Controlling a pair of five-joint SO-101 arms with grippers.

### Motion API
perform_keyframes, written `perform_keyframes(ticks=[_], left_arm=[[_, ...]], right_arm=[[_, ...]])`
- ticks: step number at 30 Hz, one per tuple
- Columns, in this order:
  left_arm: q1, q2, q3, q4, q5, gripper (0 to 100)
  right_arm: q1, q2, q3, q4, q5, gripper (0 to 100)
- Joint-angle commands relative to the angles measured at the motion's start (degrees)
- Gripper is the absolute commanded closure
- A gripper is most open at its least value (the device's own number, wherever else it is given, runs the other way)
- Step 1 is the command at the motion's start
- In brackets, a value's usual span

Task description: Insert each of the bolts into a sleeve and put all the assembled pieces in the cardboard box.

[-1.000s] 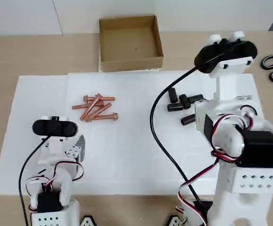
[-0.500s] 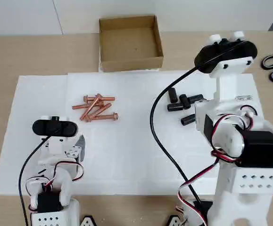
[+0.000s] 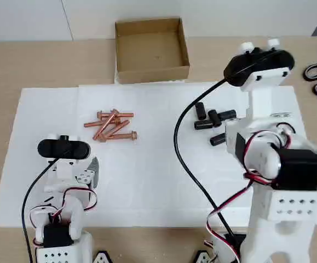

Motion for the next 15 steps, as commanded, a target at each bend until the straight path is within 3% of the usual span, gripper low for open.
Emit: perform_keyframes(ticks=[1,15], left_arm=[[0.18,-0.09,-0.22,-1.32,0.18,80],[0.18,-0.09,-0.22,-1.32,0.18,80]], right_arm=[[0.04,-0.66,3.25,-1.01,0.53,82.4],[-0.04,-0.57,17.41,-12.44,0.18,82.4]])
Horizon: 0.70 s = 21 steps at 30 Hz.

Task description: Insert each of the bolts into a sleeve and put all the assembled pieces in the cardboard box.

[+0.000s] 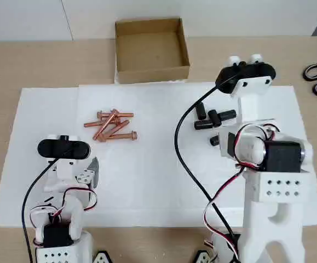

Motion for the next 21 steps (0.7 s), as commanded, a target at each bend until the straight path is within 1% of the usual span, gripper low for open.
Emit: perform_keyframes(ticks=[1,3,8,10,15,18,21], left_arm=[[0.18,-0.09,-0.22,-1.32,0.18,80],[0.18,-0.09,-0.22,-1.32,0.18,80],[0.18,-0.09,-0.22,-1.32,0.18,80],[0.18,-0.09,-0.22,-1.32,0.18,80],[0.26,-0.09,-0.22,-1.32,0.18,80],[0.35,-0.09,-0.22,-1.41,0.35,80],[0.26,-0.09,-0.22,-1.41,0.26,80]], right_arm=[[-0.13,-0.57,3.43,-5.05,0.0,82.4],[-0.13,-0.48,6.77,-8.22,-2.02,82.5],[-0.13,2.33,14.15,-17.71,-13.1,82.6],[-0.13,5.58,14.77,-19.65,-16.26,82.4],[-0.13,15.16,13.1,-22.29,-16.7,82.4],[0.13,20.26,10.9,-21.41,-16.62,82.4],[0.84,23.6,7.65,-17.71,-16.44,82.5]])
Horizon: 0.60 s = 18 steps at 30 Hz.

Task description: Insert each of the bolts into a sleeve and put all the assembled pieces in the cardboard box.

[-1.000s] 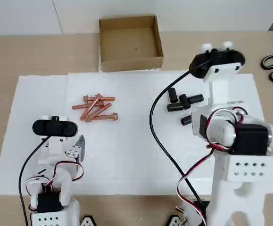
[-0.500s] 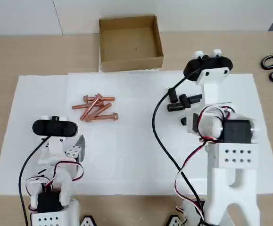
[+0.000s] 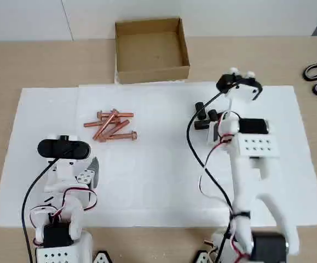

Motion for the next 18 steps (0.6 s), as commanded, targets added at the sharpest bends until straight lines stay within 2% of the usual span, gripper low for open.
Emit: perform_keyframes(ticks=[1,9,12,16,18], left_arm=[[0.26,-0.09,-0.22,-1.41,0.26,80],[-0.09,-0.09,-0.22,-1.14,0.09,80],[-1.58,-0.09,-0.75,-0.18,-0.7,80],[-5.36,0.09,-7.08,5.89,-15.56,80],[-9.05,0.26,-12.26,9.93,-16.97,80]], right_arm=[[1.36,2.15,-6.15,4.44,0.35,82.5],[7.87,2.86,-22.51,26.77,12.84,82.4],[8.84,3.65,-24.79,29.85,17.23,82.4],[11.56,5.05,-24.88,29.58,19.08,82.4],[11.91,6.81,-24.88,29.49,19.6,82.4]])
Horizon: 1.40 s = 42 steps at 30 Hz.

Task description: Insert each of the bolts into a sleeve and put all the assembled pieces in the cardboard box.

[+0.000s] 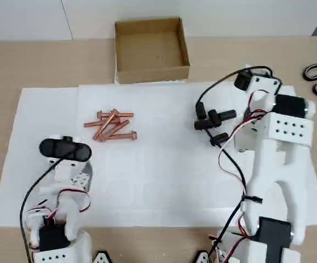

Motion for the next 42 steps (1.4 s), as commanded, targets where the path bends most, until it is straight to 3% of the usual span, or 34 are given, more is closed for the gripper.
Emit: perform_keyframes(ticks=[1,6,11,17,22,33,42], left_arm=[[-5.45,0.26,-10.51,6.07,-4.4,80],[-8.7,2.64,-20.53,14.15,-4.22,80],[-8.7,19.08,-29.14,18.2,-4.04,80],[-8.44,39.56,-41.01,14.95,0.18,80],[-8.35,49.41,-41.89,8.62,0.26,80],[-8.26,51.25,-41.8,0.7,1.76,80],[-5.19,51.25,-39.69,-3.16,6.77,80]], right_arm=[[0.92,1.98,-2.64,0.66,1.23,82.4],[0.48,7.43,-2.9,0.48,1.23,82.4],[-0.22,12.7,-6.42,0.57,0.18,82.4],[-0.4,16.92,-12.92,0.75,-9.23,82.6],[-2.07,18.59,-14.86,0.48,-20.13,82.6],[-2.59,19.47,-14.68,-0.84,-18.73,82.7],[-10.77,22.64,-15.12,-2.42,-39.65,82.6]])
